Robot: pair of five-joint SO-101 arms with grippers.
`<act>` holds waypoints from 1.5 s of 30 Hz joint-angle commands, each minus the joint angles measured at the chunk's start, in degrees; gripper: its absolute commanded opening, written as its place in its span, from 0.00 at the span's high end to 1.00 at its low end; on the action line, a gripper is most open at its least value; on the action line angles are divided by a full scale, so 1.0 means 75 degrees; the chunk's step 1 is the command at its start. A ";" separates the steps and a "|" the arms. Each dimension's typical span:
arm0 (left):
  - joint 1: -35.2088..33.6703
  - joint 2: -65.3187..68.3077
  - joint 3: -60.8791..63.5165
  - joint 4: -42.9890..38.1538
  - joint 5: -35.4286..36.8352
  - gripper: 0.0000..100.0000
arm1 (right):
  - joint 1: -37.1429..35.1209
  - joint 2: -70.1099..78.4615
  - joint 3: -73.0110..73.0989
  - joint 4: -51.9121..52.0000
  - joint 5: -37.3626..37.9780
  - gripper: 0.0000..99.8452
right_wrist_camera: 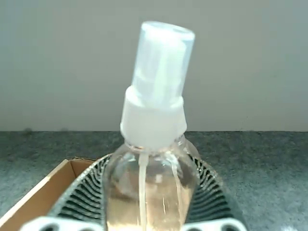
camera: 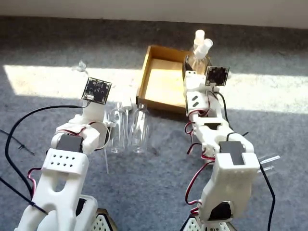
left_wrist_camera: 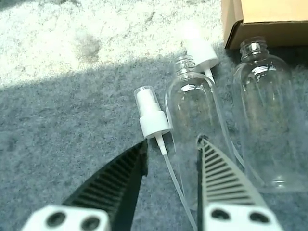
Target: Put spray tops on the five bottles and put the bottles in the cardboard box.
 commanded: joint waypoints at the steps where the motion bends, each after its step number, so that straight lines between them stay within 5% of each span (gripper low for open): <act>1: -0.0018 -0.0018 -0.0064 -0.0129 -0.0059 0.84 | 0.0088 -0.0053 -0.0393 -0.0135 -0.0023 1.00; 29: -0.0018 -0.0006 -0.0064 -0.0129 -0.0059 0.84 | 0.0240 0.0709 -0.0744 -0.0170 -0.0012 1.00; 36: -0.0018 -0.0018 -0.0064 -0.0129 -0.0059 0.84 | 0.0217 0.0709 -0.0744 -0.0170 -0.0012 0.87; 45: -0.0018 -0.0018 -0.0064 -0.0129 -0.0059 0.84 | 0.0205 0.0674 -0.0744 -0.0170 0.0211 0.87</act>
